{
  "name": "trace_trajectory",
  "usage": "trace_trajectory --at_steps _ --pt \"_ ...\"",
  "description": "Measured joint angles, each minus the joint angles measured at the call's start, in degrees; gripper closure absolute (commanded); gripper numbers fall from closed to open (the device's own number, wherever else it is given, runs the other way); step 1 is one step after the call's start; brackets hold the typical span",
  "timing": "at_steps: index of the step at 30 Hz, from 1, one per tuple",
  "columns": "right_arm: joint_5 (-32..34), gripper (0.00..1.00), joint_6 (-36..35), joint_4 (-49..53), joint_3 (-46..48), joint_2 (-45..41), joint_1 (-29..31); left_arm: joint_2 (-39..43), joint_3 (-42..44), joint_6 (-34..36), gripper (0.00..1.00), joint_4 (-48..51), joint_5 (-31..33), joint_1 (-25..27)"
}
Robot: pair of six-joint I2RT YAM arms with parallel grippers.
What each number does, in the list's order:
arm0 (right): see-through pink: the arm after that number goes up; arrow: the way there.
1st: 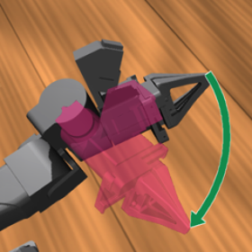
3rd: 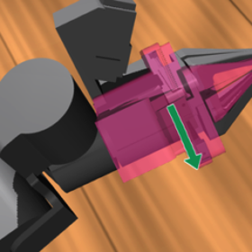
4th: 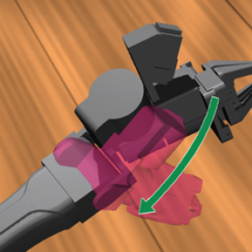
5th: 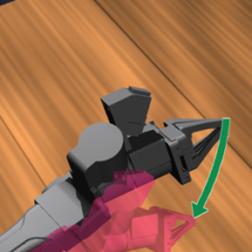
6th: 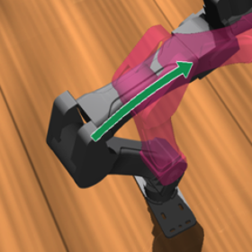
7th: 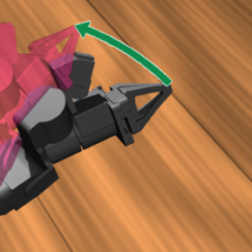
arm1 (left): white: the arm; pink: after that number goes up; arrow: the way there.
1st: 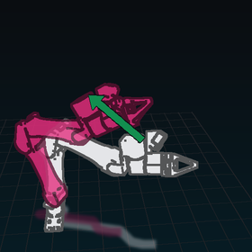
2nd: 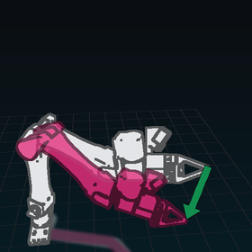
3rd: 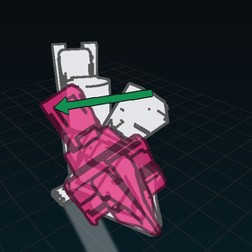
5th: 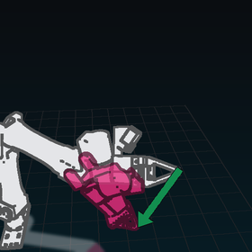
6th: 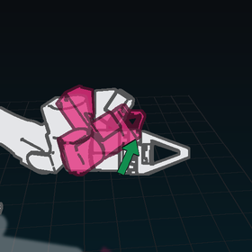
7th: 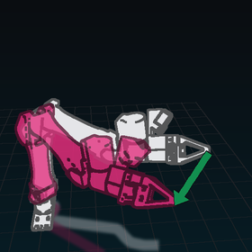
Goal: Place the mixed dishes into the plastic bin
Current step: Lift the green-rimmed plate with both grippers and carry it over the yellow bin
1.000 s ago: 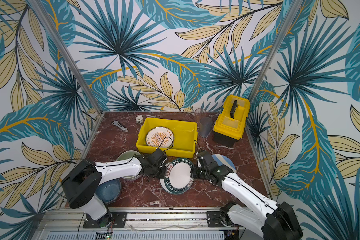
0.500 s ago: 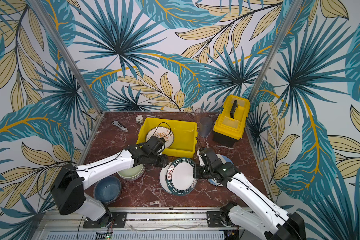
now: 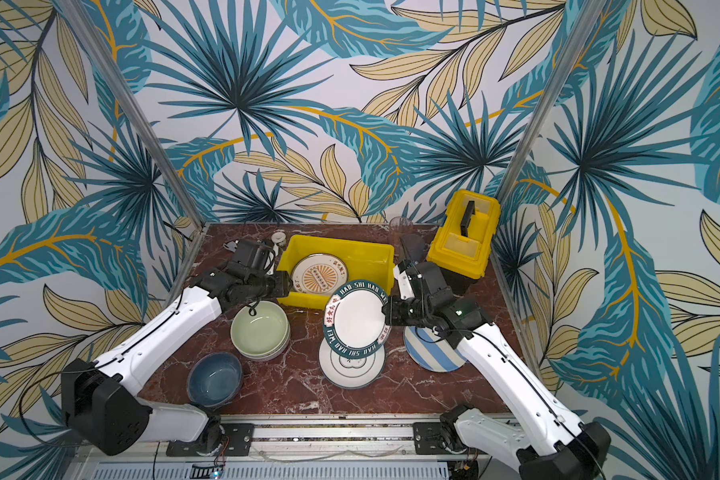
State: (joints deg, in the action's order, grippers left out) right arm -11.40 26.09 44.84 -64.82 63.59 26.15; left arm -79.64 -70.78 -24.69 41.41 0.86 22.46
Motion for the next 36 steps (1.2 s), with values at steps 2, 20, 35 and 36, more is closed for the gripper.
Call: trace_trajectory --at_steps 2,20,35,36 --pt "0.6 1.00 0.0 -0.5 -1.6 1.9 -0.5 -0.7 -0.9 1.2 0.47 0.0 1.2 -1.9" --pt "12.3 1.00 4.0 -11.8 -9.2 14.7 -1.0 -15.6 -11.1 9.8 0.49 1.0 -6.3 -13.8" --pt "11.8 1.00 6.5 -17.0 -12.2 21.5 -1.0 -23.1 -13.2 12.5 0.57 1.1 -10.1 -14.2" --pt "11.8 1.00 6.5 -17.3 -12.5 21.8 -1.0 -23.6 -13.3 12.6 0.58 1.2 -10.4 -14.2"
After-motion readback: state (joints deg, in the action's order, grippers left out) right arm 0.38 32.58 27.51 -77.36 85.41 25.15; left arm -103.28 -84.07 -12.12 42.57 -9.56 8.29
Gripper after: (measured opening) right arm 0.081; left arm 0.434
